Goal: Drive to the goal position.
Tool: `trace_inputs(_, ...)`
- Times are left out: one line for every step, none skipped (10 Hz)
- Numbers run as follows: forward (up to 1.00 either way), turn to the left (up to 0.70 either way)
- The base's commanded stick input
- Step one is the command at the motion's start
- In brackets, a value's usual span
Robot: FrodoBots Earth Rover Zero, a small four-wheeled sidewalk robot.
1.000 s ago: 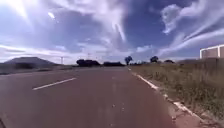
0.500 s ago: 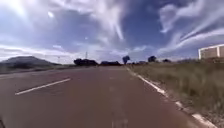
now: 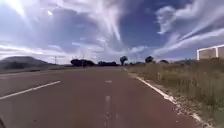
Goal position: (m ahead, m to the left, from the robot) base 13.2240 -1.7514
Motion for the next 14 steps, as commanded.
trace_inputs(1.00, 0.00)
trace_inputs(1.00, 0.00)
trace_inputs(1.00, 0.00)
trace_inputs(1.00, 0.00)
trace_inputs(1.00, 0.00)
trace_inputs(1.00, 0.00)
trace_inputs(1.00, 0.00)
trace_inputs(1.00, 0.00)
trace_inputs(1.00, 0.00)
trace_inputs(1.00, 0.00)
trace_inputs(1.00, 0.00)
trace_inputs(1.00, 0.00)
trace_inputs(1.00, 0.00)
trace_inputs(1.00, 0.00)
